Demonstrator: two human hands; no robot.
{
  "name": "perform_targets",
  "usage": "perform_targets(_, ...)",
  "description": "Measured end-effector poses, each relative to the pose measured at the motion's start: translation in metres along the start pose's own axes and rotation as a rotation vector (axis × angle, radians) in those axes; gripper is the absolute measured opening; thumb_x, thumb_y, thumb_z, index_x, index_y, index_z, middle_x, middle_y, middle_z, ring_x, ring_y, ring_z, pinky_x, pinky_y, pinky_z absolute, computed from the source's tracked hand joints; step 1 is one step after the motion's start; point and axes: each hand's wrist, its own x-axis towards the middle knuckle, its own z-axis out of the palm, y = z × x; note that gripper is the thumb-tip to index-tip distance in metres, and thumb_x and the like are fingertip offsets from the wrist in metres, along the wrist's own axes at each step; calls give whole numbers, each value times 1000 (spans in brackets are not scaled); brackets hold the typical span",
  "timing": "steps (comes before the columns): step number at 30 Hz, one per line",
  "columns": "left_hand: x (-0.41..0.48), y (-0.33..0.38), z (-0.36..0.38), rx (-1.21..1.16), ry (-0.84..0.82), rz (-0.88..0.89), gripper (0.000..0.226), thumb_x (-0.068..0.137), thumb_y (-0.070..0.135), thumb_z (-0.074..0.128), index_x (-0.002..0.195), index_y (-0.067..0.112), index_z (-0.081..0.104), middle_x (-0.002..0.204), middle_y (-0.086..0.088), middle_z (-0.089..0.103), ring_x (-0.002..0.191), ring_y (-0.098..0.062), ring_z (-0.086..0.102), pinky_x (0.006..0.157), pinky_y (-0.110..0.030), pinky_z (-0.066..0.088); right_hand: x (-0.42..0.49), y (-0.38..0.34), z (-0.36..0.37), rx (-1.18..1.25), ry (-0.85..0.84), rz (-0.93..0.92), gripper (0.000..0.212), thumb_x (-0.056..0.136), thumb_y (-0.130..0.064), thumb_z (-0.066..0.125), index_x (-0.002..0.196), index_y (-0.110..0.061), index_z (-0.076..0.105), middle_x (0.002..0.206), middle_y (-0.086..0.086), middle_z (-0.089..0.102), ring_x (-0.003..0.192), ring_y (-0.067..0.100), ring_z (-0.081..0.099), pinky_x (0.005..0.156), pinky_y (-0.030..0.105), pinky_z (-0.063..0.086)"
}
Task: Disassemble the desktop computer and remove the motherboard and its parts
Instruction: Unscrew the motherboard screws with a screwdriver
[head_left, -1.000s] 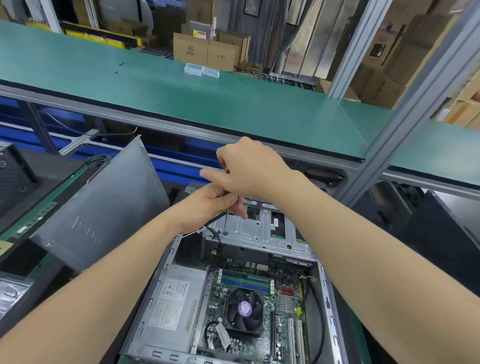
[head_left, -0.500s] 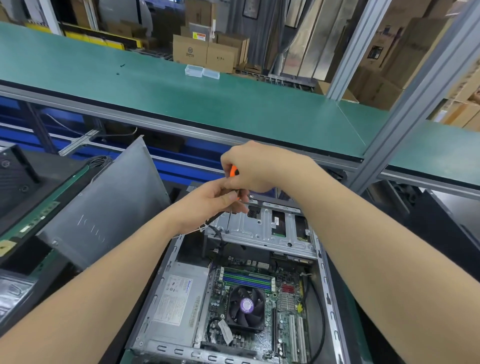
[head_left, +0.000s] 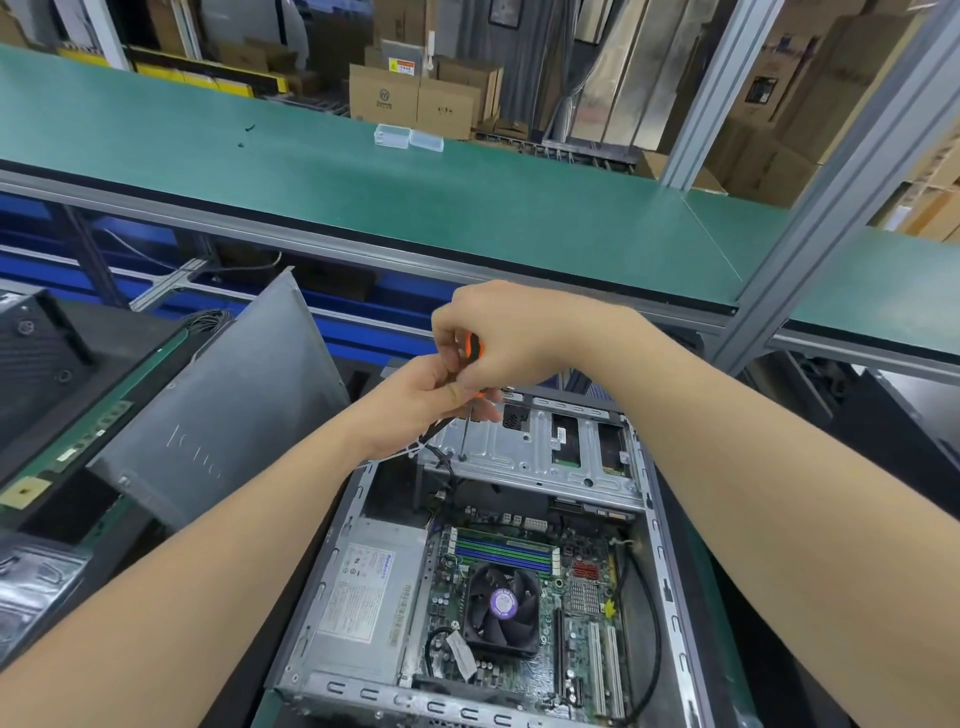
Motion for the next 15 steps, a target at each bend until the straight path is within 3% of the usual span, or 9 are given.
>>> perform_targets(4,-1,2,2,97,91,8,16,105,16,60,118,11,68,101,-5,76,101,-26,75,91,-32,58,6,-5,17,14,251,201,45,96,-63,52,85,-19,51,80,-1,47,86,27,56,67,40,48)
perform_targets(6,1,4,5,81,121,-21,18,101,16,67,118,11,67,102,-3,76,97,-24,76,88,-29,58,10,-10,23,-6,313,344,55,97,-67,47,71,-20,36,73,-1,38,77,28,51,59,35,38)
perform_targets(8,4,5,9,78,151,-35,25,96,16,73,119,7,66,104,-10,74,92,-24,76,84,-28,57,15,-14,24,3,325,434,60,97,-68,46,68,-18,32,72,0,35,70,26,47,53,32,32)
perform_targets(11,6,7,14,94,186,-3,32,89,20,82,116,10,67,99,-25,69,84,-26,74,82,-36,60,19,-14,18,30,231,465,54,98,-57,56,72,-13,38,71,2,40,61,21,44,51,31,34)
perform_targets(15,5,8,15,34,160,35,27,90,19,81,114,16,68,94,-17,69,84,-25,72,80,-29,59,19,-10,9,-40,109,327,25,94,-28,63,76,-14,55,66,1,54,55,21,50,45,26,31)
